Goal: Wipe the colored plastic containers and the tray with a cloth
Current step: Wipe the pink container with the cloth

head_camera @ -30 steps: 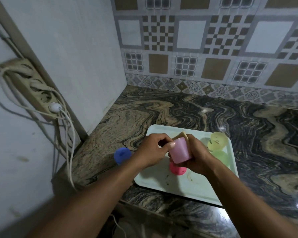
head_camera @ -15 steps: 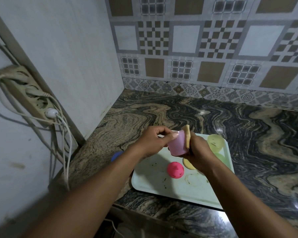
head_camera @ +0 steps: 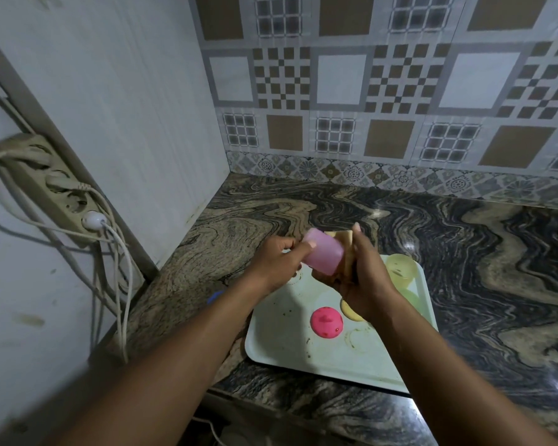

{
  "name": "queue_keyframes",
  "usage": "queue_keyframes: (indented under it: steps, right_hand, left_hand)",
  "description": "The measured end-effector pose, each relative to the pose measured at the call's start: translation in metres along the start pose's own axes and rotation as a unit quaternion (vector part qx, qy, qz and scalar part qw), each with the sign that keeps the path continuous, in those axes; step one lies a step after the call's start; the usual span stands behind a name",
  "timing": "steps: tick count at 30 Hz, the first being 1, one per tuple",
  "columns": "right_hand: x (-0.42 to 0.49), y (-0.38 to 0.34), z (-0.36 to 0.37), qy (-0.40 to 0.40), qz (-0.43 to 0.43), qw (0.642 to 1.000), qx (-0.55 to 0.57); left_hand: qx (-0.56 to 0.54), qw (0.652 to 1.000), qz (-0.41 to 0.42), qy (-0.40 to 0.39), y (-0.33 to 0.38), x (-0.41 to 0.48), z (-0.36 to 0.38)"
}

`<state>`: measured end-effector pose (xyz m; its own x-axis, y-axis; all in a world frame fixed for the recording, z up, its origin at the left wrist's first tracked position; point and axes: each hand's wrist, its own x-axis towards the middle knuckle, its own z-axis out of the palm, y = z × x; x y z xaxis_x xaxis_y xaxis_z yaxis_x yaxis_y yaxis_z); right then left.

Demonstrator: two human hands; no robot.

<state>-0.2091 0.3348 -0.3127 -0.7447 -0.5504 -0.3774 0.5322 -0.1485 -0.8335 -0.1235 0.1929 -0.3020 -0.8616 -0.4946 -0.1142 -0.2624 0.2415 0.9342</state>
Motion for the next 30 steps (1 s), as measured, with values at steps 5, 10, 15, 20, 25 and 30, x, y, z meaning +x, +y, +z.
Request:
queue_keyframes:
  steps: [5, 10, 15, 20, 25, 30]
  right_hand:
    - [0.001, 0.008, 0.02, 0.007, -0.131, 0.984, -0.124]
    - [-0.005, 0.021, 0.025, 0.105, -0.257, 0.921, -0.274]
    - [-0.003, 0.025, 0.031, 0.129, -0.352, 0.869, -0.324]
    - [0.002, 0.032, 0.027, 0.122, -0.384, 0.86, -0.312]
    - [0.008, 0.029, 0.033, 0.172, -0.348, 0.88, -0.273]
    - [0.008, 0.022, 0.026, 0.159, -0.409, 0.849, -0.294]
  left_hand:
    - [-0.079, 0.994, -0.07, 0.008, 0.006, 0.001, 0.004]
    - [-0.158, 0.981, -0.1, 0.049, 0.005, 0.001, 0.013]
    - [-0.151, 0.973, -0.175, -0.009, 0.011, 0.001, 0.016]
    - [-0.139, 0.964, -0.225, -0.022, 0.018, -0.002, 0.015]
    - [-0.275, 0.956, -0.101, 0.015, 0.009, 0.005, 0.034]
    - [-0.172, 0.965, -0.186, -0.07, 0.024, -0.002, 0.011]
